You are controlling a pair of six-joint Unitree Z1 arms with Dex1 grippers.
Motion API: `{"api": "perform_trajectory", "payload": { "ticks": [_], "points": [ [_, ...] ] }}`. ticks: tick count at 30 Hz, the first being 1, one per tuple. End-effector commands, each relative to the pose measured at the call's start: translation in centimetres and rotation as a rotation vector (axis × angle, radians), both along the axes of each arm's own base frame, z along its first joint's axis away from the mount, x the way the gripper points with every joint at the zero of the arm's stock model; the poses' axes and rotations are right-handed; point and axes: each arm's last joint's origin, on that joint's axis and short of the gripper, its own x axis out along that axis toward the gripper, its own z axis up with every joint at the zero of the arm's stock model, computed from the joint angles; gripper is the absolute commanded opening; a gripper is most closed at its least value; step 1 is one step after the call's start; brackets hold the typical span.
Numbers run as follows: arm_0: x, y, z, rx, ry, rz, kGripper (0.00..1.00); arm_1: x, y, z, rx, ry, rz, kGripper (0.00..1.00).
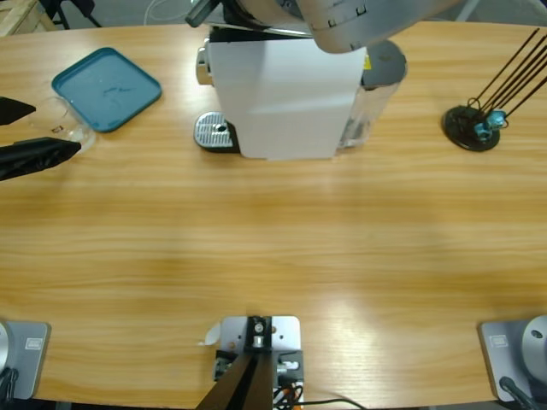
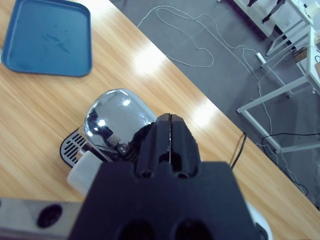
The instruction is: Pour coffee
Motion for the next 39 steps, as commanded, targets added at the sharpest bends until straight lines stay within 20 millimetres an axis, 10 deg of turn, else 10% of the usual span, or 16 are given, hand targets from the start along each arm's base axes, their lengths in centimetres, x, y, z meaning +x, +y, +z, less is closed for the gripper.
{"api": "perform_trajectory", "payload": {
  "ticks": [1,15,28,31,34,39],
  "points": [
    [0.2,-0.2,-1.6,0.044,0.048,-0.008,0.996,-1.4,1.7,-11.7,-0.214,0.184,0.058,0.000],
    [0.1,-0.1,-1.6,0.047,0.052,-0.008,0.996,-1.8,1.1,-12.0,-0.195,0.177,0.047,0.000],
    [0.3,0.2,-1.0,0.023,0.037,0.020,0.989,-2.5,-3.2,6.2,0.136,-0.147,-0.107,0.000],
    [0.5,0.6,-0.6,0.009,0.023,0.051,0.996,-3.8,-5.8,9.2,0.207,-0.182,-0.123,0.312],
    [0.3,0.9,-0.3,-0.002,0.010,0.060,0.996,-5.3,-8.3,11.5,0.189,-0.103,-0.098,0.917],
    [0.1,1.1,0.3,-0.014,0.001,0.060,0.996,-7.6,-12.8,12.4,0.258,0.263,0.099,1.000]
  ]
}}
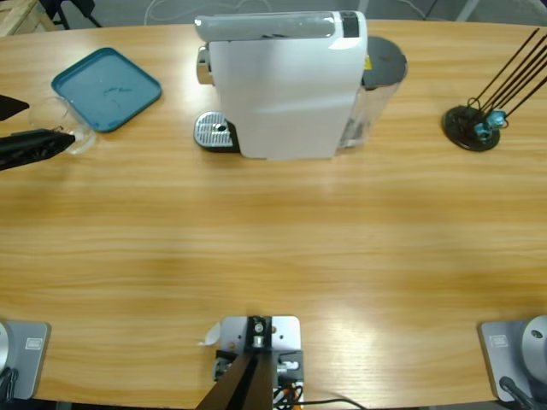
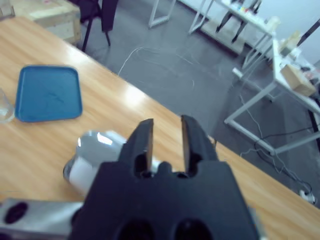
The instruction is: Pour coffee
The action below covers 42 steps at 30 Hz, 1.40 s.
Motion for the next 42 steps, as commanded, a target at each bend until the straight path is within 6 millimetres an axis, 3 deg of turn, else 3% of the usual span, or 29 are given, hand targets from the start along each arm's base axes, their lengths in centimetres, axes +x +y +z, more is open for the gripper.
{"api": "perform_trajectory", "payload": {
  "ticks": [1,4,9,13,21,27,42],
  "points": [
    [-0.5,0.7,0.3,-0.019,-0.005,0.010,0.996,-3.7,-7.5,2.2,0.087,0.381,0.222,1.000],
    [-0.2,1.2,0.0,-0.008,-0.018,0.058,0.991,-5.4,-10.1,-0.3,0.022,0.453,0.212,1.000],
    [0.8,1.7,-2.2,0.034,-0.104,0.142,0.990,-10.2,-18.1,-4.9,-0.005,0.475,0.136,1.000],
    [2.3,2.0,-4.3,0.034,-0.084,0.230,0.986,-12.0,-21.2,-7.0,0.010,0.487,0.091,1.000],
    [4.3,3.8,-6.2,0.054,0.019,0.425,0.945,-13.8,-23.2,-9.8,0.035,0.489,0.096,1.000],
    [7.0,3.7,-8.2,0.112,0.097,0.470,0.941,-13.8,-23.1,-10.3,0.064,0.476,0.108,1.000],
    [8.9,5.0,-9.7,0.118,0.153,0.572,0.954,-13.6,-23.0,-10.6,0.072,0.466,0.109,1.000]
  ]
}}
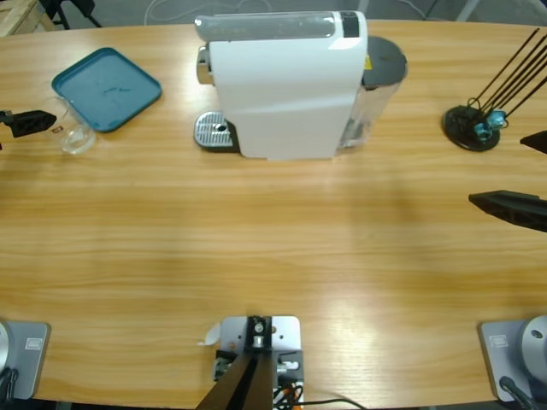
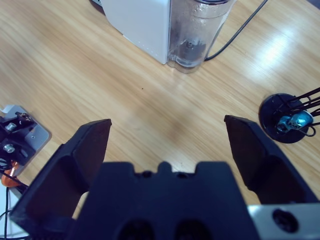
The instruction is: Pour coffee
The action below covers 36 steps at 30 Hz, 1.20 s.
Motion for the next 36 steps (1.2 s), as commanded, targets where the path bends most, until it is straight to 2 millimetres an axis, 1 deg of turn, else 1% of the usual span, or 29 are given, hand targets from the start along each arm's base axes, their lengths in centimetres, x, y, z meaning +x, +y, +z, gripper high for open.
{"api": "perform_trajectory", "payload": {
  "ticks": [1,5,13,23,29,30,31,32,34,35,36],
  "points": [
    [1.4,0.5,-2.6,0.006,0.084,0.071,0.954,-0.4,-0.5,-0.9,0.008,0.014,-0.009,1.000],
    [2.4,0.4,-3.4,-0.003,0.098,0.081,0.956,-0.4,-0.6,-0.9,0.009,0.013,-0.015,1.000],
    [4.1,0.0,-5.0,-0.032,0.131,0.076,0.996,-0.3,-0.7,-0.8,0.007,0.012,-0.025,1.000],
    [5.3,0.0,-6.5,-0.053,0.156,0.092,0.996,-0.2,-0.9,-0.8,0.006,0.010,-0.029,1.000],
    [5.7,0.1,-6.9,-0.064,0.157,0.100,0.991,-0.2,-0.9,-0.8,0.008,0.009,-0.026,1.000],
    [5.7,0.1,-6.9,-0.064,0.157,0.098,0.965,-0.2,-0.9,-0.8,0.008,0.008,-0.027,1.000],
    [5.6,0.1,-6.9,-0.064,0.156,0.095,0.858,-0.2,-0.9,-0.8,0.009,0.008,-0.027,1.000],
    [5.6,0.1,-6.9,-0.061,0.153,0.091,0.693,-0.2,-0.9,-0.8,0.009,0.008,-0.028,1.000],
    [5.4,0.2,-6.8,-0.062,0.142,0.089,0.426,-0.2,-1.0,-0.8,0.009,0.007,-0.028,1.000],
    [5.3,0.1,-6.8,-0.064,0.136,0.087,0.308,-0.3,-1.0,-0.8,0.008,0.007,-0.029,1.000],
    [5.2,0.1,-6.9,-0.067,0.133,0.084,0.228,-0.3,-1.0,-0.8,0.009,0.007,-0.029,1.000]
  ]
}}
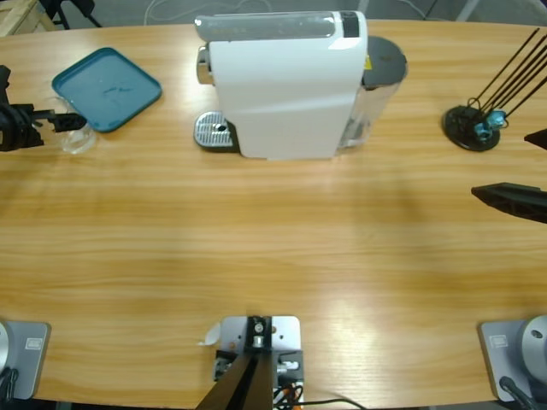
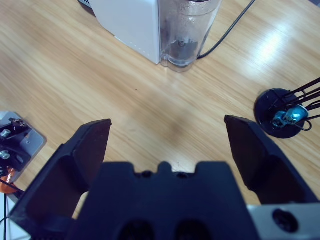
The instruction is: Pour coffee
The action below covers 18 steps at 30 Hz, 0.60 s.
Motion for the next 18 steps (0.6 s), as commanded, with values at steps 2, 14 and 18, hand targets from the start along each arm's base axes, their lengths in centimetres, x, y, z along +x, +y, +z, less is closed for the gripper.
{"api": "perform_trajectory", "payload": {
  "ticks": [2,14,18],
  "points": [
    [-0.7,0.1,-1.6,-0.016,0.041,-0.021,0.117,-0.6,-0.7,-0.7,0.005,0.003,0.009,1.000],
    [-3.3,-3.9,2.4,-0.162,-0.054,-0.459,0.071,-0.9,-1.1,-0.3,0.011,-0.033,0.010,1.000],
    [-3.6,-5.8,4.9,-0.138,-0.091,-0.609,0.080,-1.1,-1.3,-0.5,0.003,-0.027,0.013,0.996]
  ]
}}
